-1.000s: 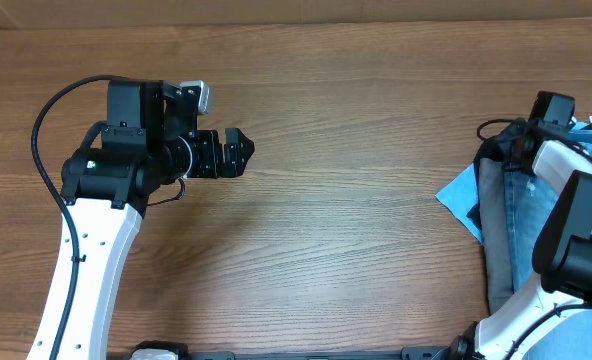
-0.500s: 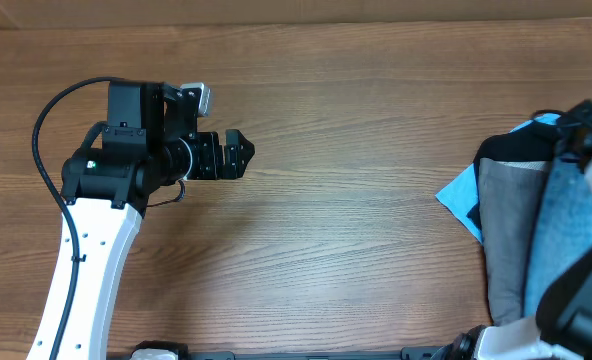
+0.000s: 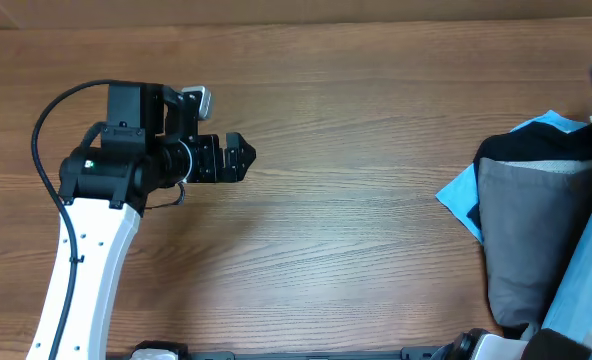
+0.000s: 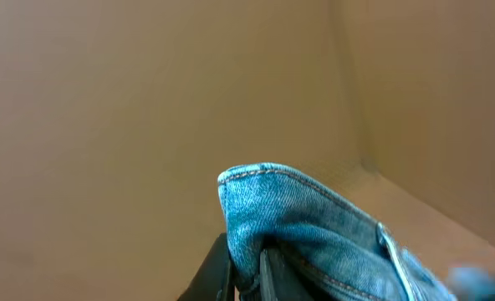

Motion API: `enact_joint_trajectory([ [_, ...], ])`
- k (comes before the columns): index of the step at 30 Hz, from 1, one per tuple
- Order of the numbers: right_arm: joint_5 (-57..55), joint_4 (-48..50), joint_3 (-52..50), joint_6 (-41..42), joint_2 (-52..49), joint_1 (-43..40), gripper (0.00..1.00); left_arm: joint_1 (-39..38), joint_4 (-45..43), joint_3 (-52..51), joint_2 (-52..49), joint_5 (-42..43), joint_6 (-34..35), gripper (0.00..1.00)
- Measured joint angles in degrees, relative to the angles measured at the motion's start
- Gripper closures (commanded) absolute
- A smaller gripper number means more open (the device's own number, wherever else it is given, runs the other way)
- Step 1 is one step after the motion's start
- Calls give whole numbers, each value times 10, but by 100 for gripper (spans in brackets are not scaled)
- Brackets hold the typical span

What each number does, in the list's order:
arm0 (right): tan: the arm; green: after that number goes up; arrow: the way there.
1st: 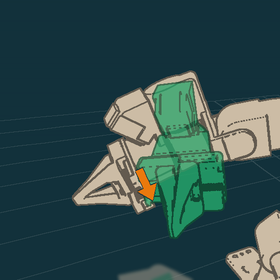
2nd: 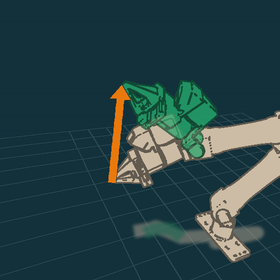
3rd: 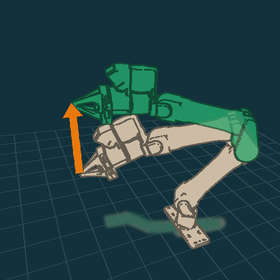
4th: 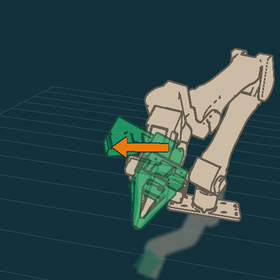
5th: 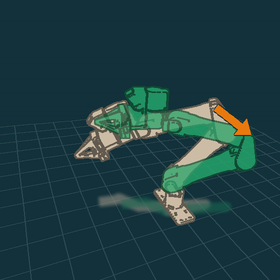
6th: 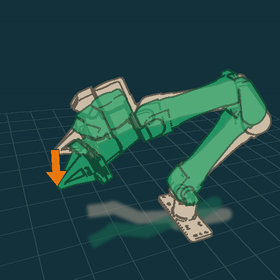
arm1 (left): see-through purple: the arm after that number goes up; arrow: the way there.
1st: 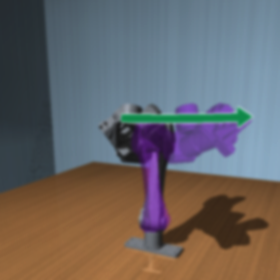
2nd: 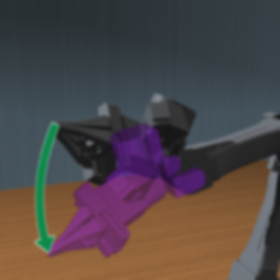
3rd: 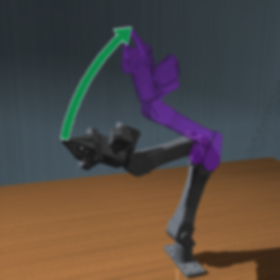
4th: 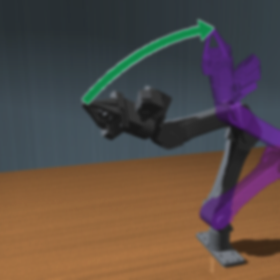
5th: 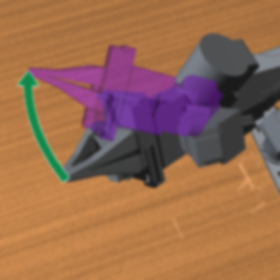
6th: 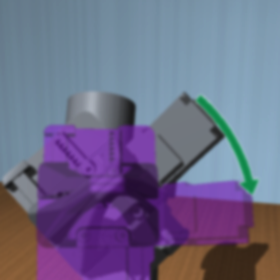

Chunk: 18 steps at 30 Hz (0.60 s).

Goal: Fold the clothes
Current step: 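Pull the light-blue jeans leftward off the pile and spread them flat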

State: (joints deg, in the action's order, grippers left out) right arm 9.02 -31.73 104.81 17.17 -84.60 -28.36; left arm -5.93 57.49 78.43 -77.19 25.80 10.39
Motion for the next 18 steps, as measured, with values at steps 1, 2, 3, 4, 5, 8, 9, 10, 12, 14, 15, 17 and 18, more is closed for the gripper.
enact_joint_trajectory([
  [1, 19, 9, 30, 9, 1, 12, 96, 0, 4, 17, 0, 3, 2, 0],
  [2, 34, 19, 54, 18, 1, 26, 96, 0, 11, 38, 0, 4, 3, 0],
  [3, 51, 30, 78, 26, 3, 47, 96, 0, 18, 62, 0, 4, 4, 0],
  [4, 68, 42, 102, 33, 6, 81, 96, 1, 29, 89, 0, 3, 4, 0],
  [5, 80, 51, 120, 37, 10, 121, 96, 3, 47, 125, 0, 1, 5, 0],
  [8, 111, 61, 146, 45, 22, 258, 96, 16, 97, 231, 0, -21, 6, 0],
  [9, 113, 57, 149, 46, 23, 294, 96, 23, 117, 269, 0, -33, 6, 0],
  [10, 117, 46, 151, 48, 24, 342, 96, 31, 132, 306, 0, -43, 6, 0],
  [12, 116, 10, 153, 49, 19, 427, 79, 50, 171, 391, 1, -75, 6, 0],
  [14, 114, -25, 154, 42, 4, 499, 46, 69, 193, 471, 3, -106, 6, 0],
  [15, 110, -45, 154, 37, -9, 535, 37, 77, 202, 511, 5, -122, 6, 0],
  [17, 89, -84, 154, 16, -34, 593, 24, 87, 210, 583, 9, -151, 5, 0],
  [18, 64, -104, 154, 2, -50, 622, 22, 87, 212, 610, 12, -161, 5, 0],
])
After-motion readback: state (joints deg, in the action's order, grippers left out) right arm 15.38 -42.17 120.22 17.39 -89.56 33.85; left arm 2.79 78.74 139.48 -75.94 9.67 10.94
